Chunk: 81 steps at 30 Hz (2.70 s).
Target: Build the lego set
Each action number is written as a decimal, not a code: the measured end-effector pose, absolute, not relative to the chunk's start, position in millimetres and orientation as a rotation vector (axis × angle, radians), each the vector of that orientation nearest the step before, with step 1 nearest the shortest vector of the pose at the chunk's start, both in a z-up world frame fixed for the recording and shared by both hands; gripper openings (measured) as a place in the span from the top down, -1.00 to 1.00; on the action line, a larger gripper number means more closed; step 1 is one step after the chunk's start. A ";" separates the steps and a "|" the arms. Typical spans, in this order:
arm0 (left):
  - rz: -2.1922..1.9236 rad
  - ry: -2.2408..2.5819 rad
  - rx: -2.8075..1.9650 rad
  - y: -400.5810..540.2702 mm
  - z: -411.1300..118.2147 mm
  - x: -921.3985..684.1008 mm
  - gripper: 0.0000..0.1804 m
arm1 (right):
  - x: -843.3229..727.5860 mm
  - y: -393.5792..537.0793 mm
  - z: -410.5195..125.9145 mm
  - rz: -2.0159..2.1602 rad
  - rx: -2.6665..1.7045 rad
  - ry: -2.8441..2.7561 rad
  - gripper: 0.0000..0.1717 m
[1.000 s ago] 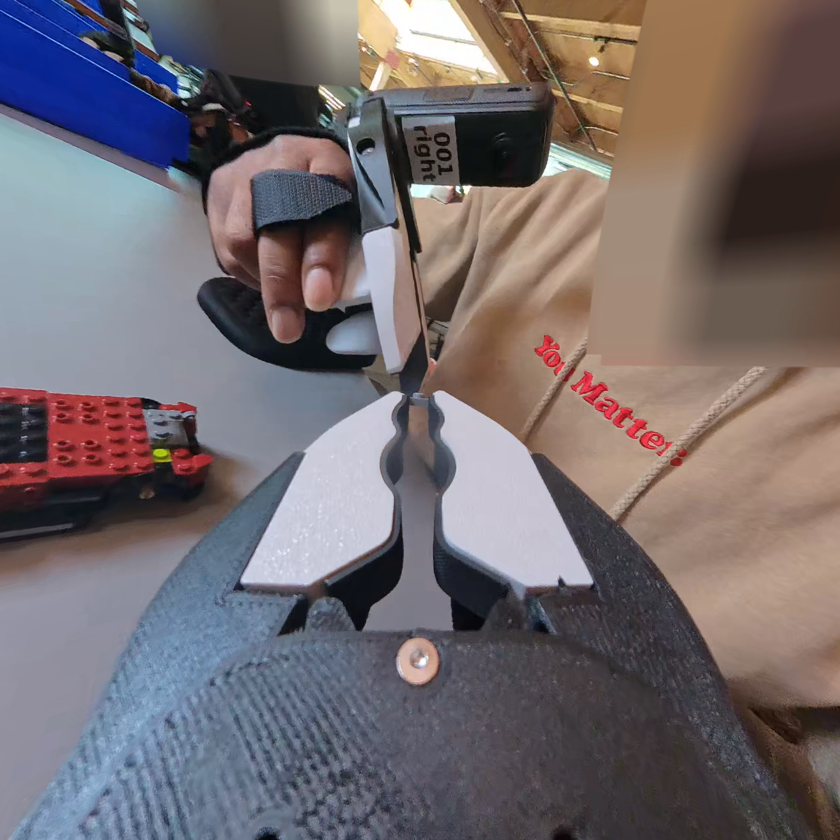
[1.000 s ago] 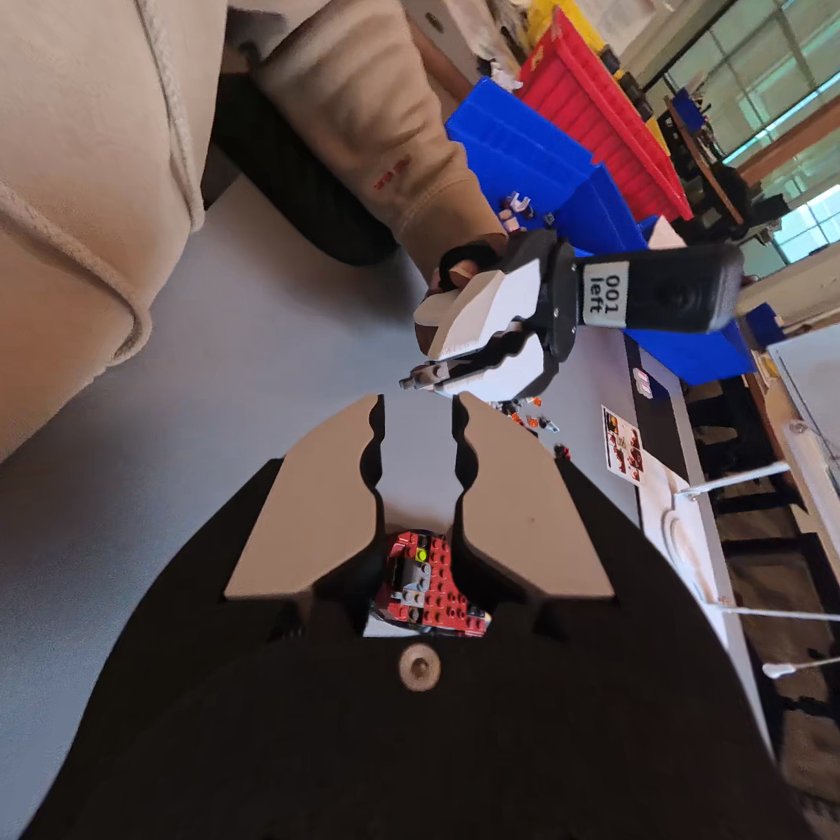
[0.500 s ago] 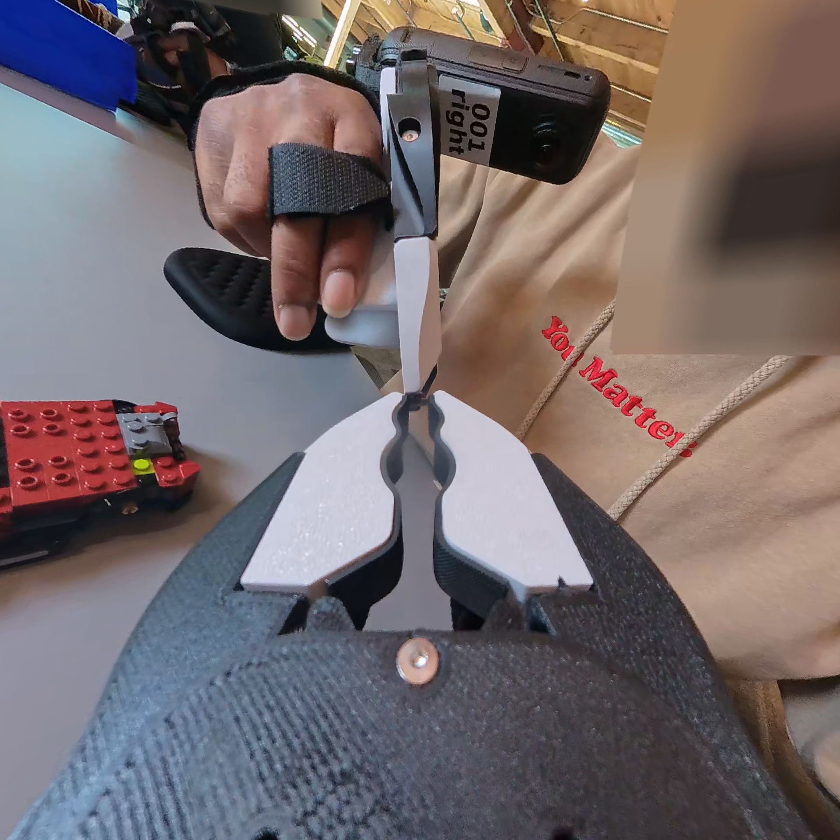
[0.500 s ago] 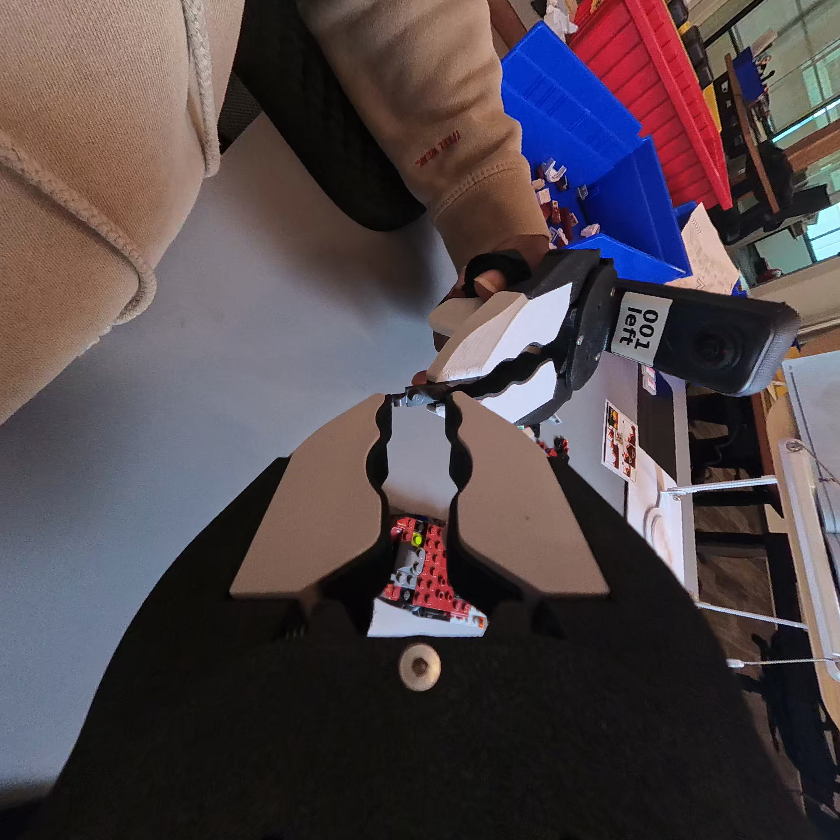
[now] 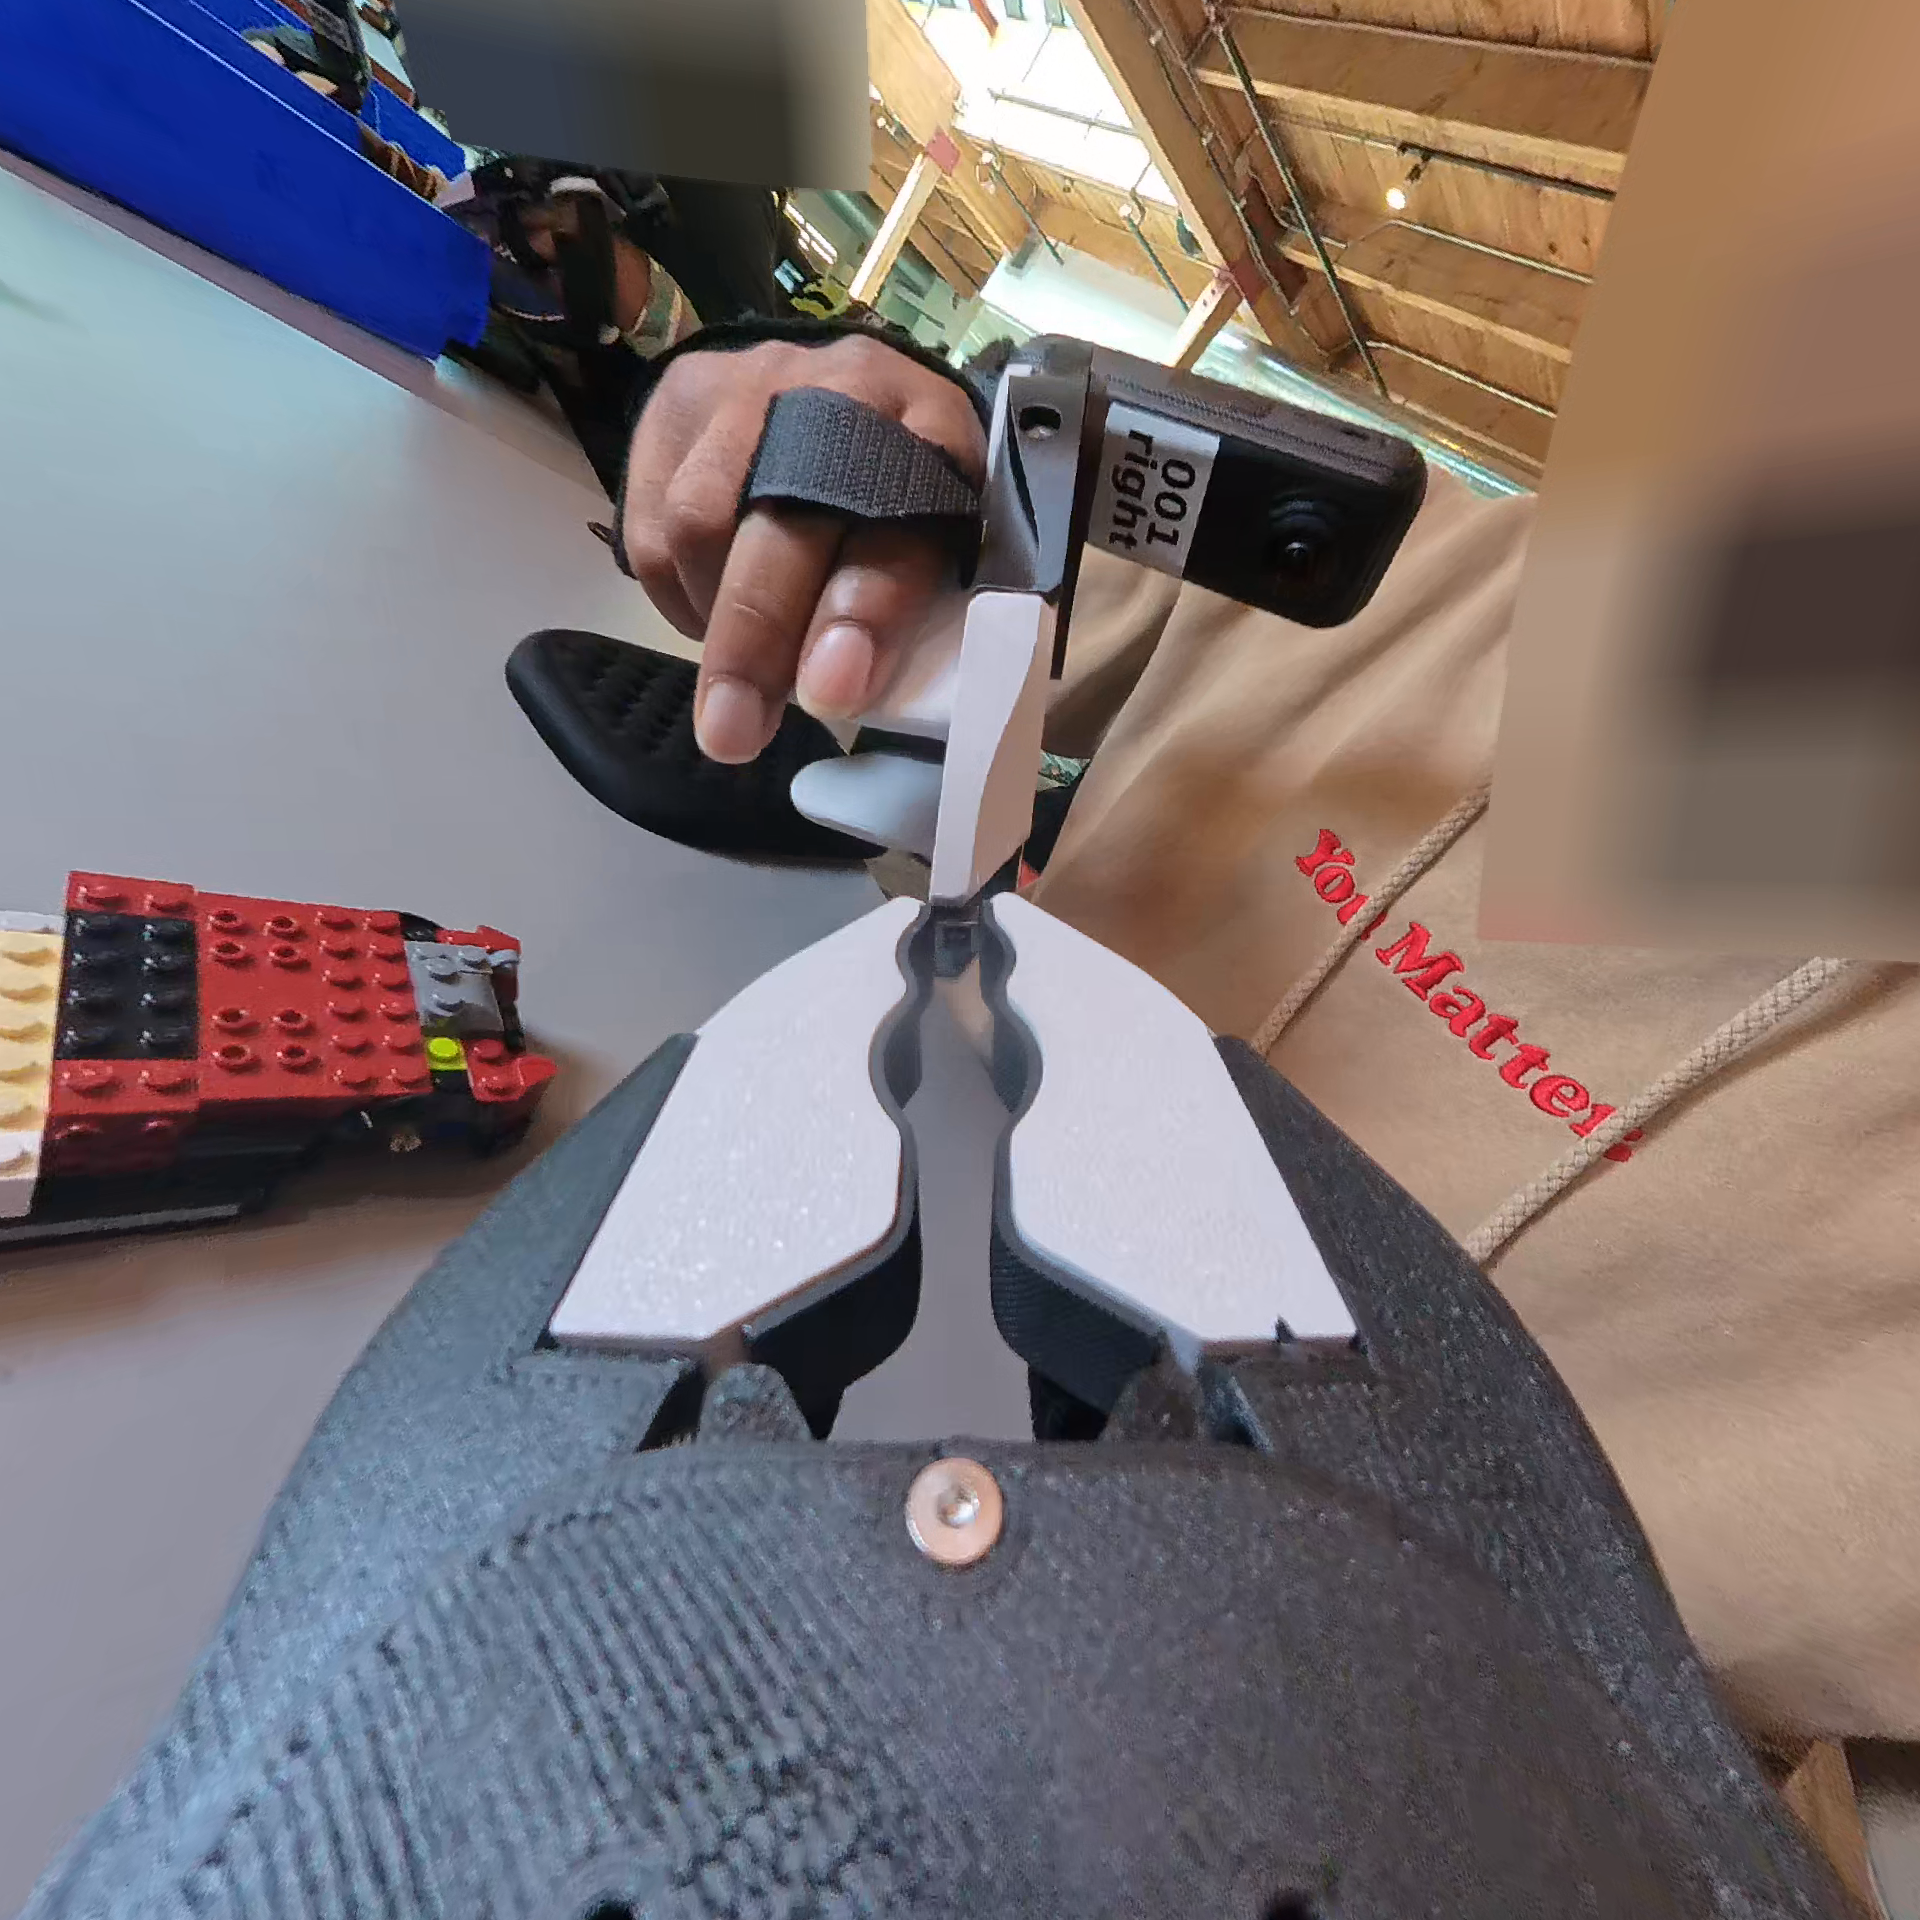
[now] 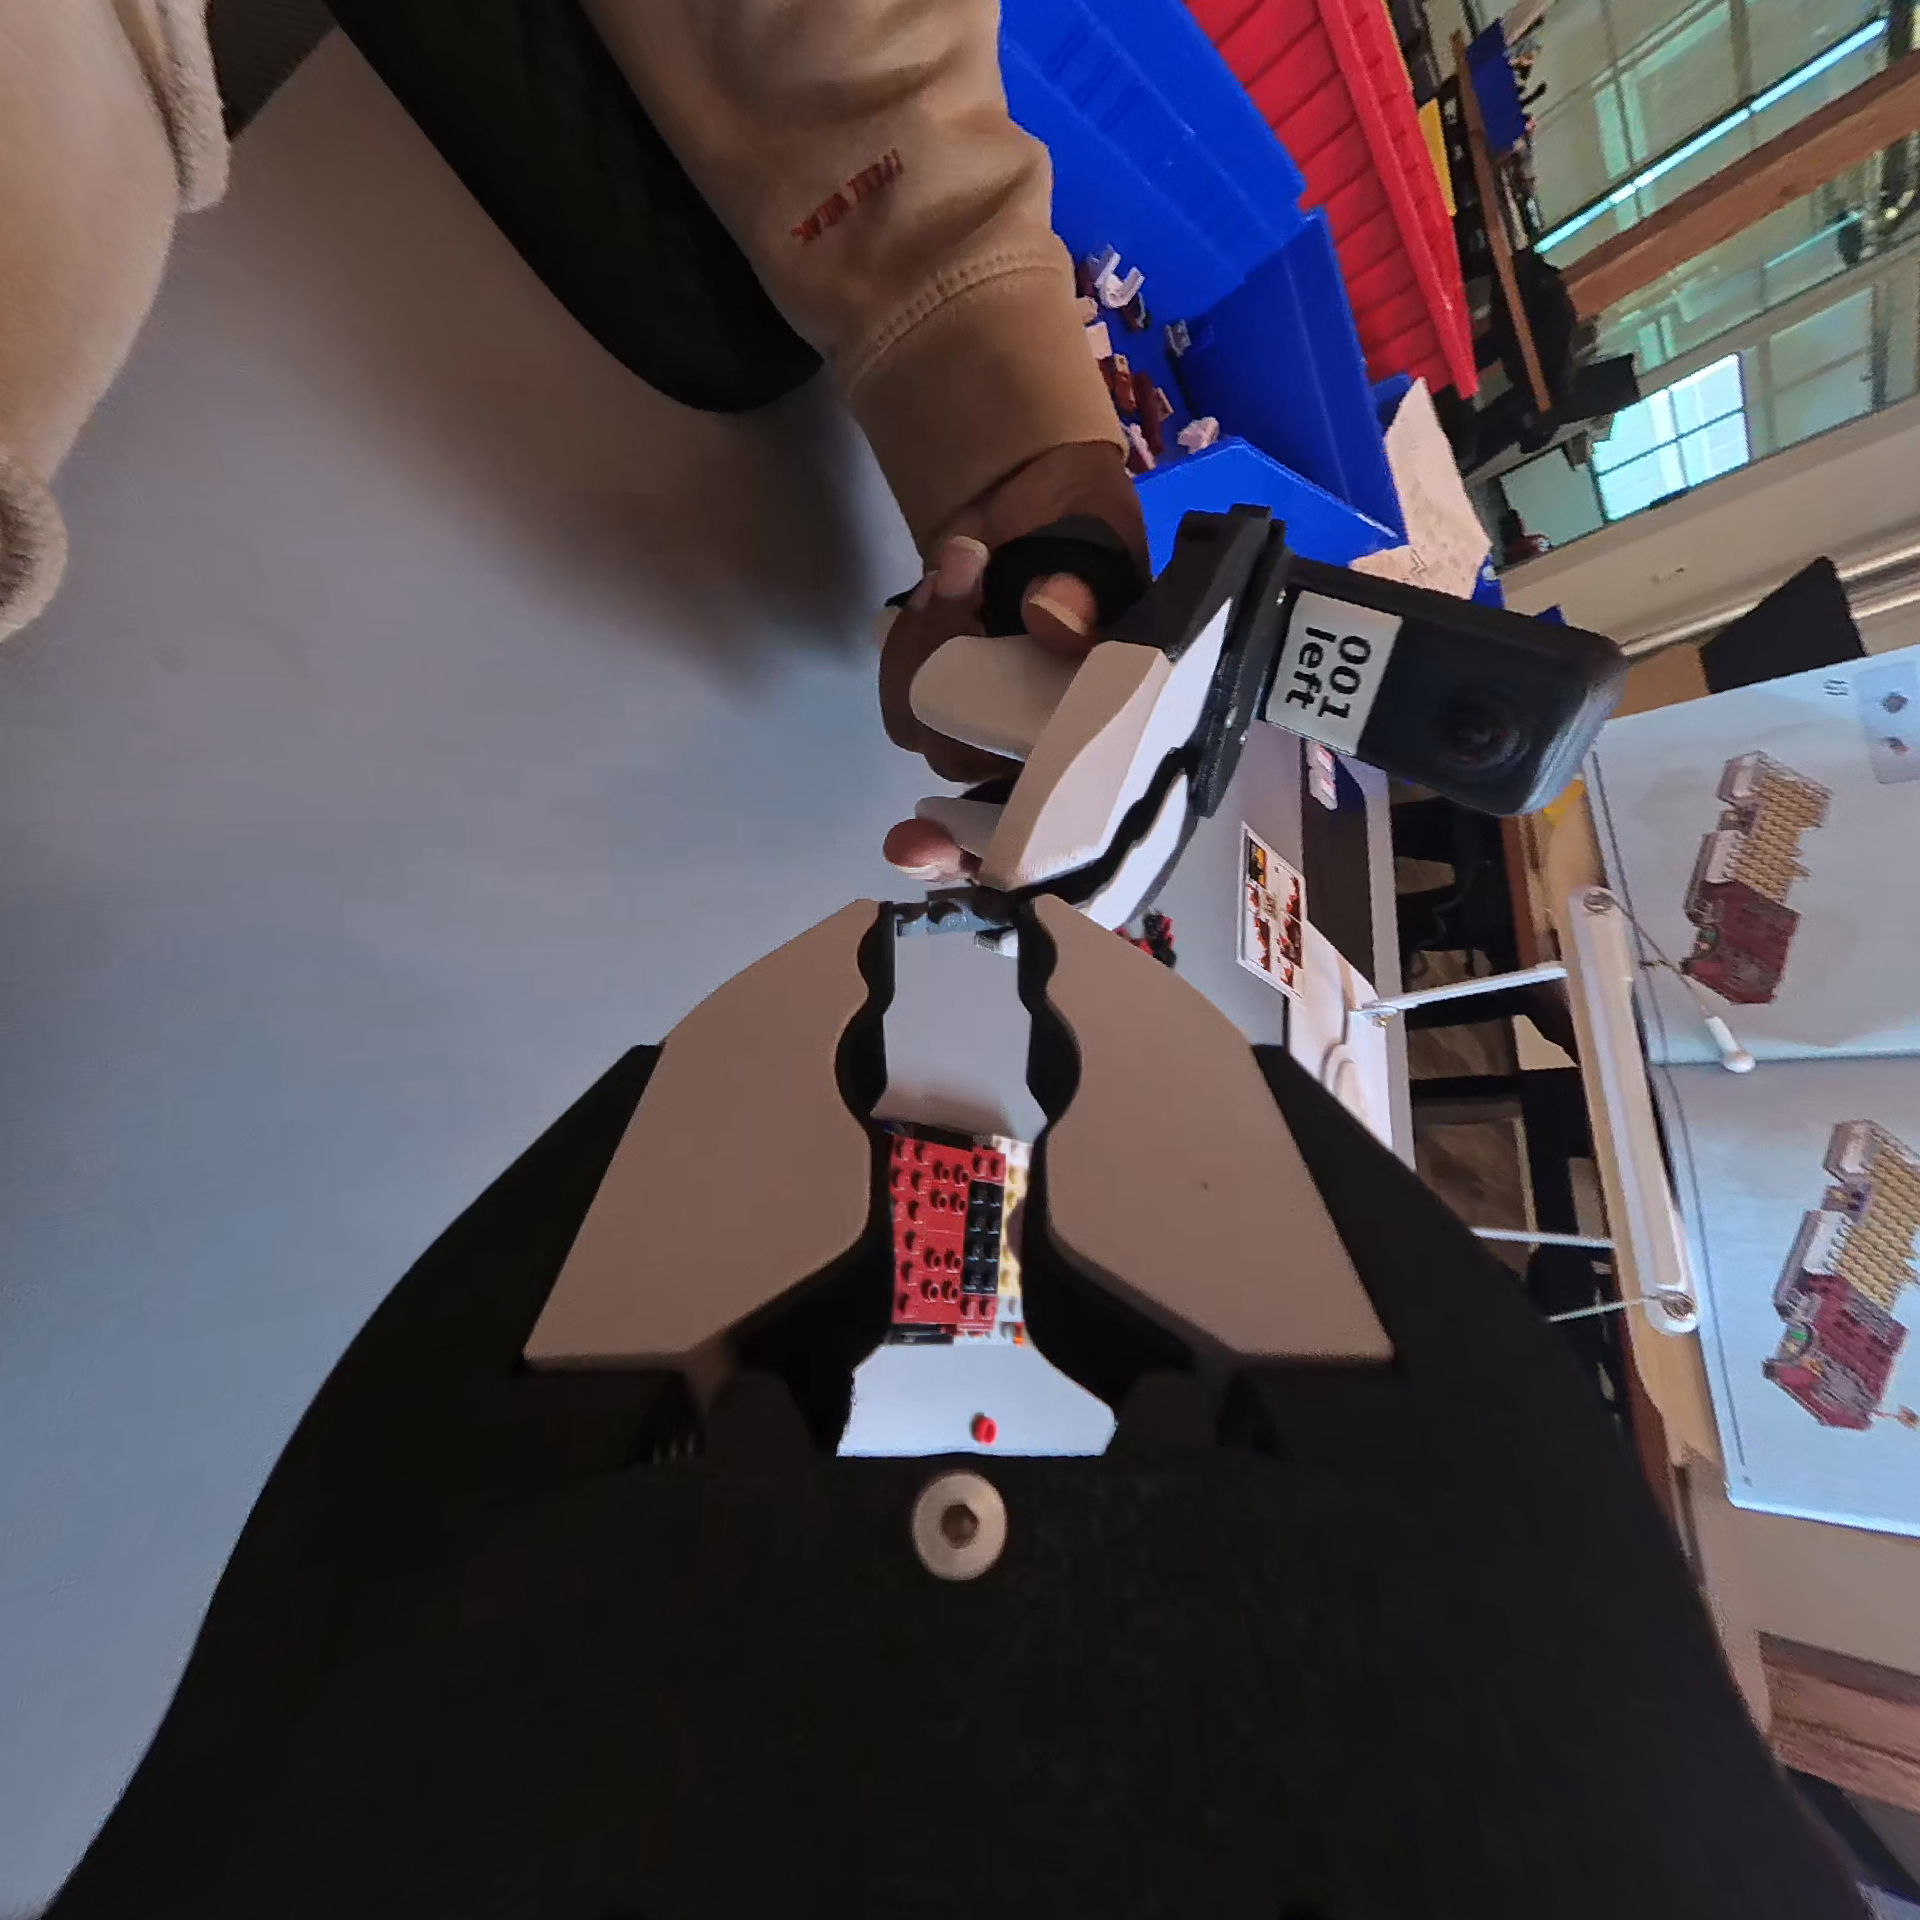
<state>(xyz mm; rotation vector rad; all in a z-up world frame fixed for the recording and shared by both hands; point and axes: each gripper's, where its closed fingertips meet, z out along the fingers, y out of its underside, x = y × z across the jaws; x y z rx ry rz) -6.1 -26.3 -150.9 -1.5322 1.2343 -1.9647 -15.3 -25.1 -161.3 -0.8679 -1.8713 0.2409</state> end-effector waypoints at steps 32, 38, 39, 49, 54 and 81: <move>-0.915 1.347 -1.819 20.7 -235.9 6.7 0.91 | 17.4 29.7 -238.6 0.258 -1.801 -2.264 0.75; -0.923 1.320 -1.812 20.9 -235.1 12.0 0.94 | 18.7 27.5 -240.3 0.248 -1.834 -2.257 0.74; -0.920 1.315 -1.811 21.2 -235.0 12.7 0.95 | 18.9 27.3 -240.4 0.240 -1.832 -2.259 0.74; -0.914 1.273 -1.813 25.4 -234.9 18.2 0.98 | 19.2 26.3 -239.9 0.240 -1.839 -2.250 0.72; -0.907 1.263 -1.820 27.2 -235.1 20.3 0.99 | 20.4 27.2 -235.4 0.262 -1.839 -2.221 0.72; -0.821 1.289 -1.884 29.5 -240.5 7.0 0.88 | 16.7 33.7 -238.4 0.232 -1.850 -2.242 1.00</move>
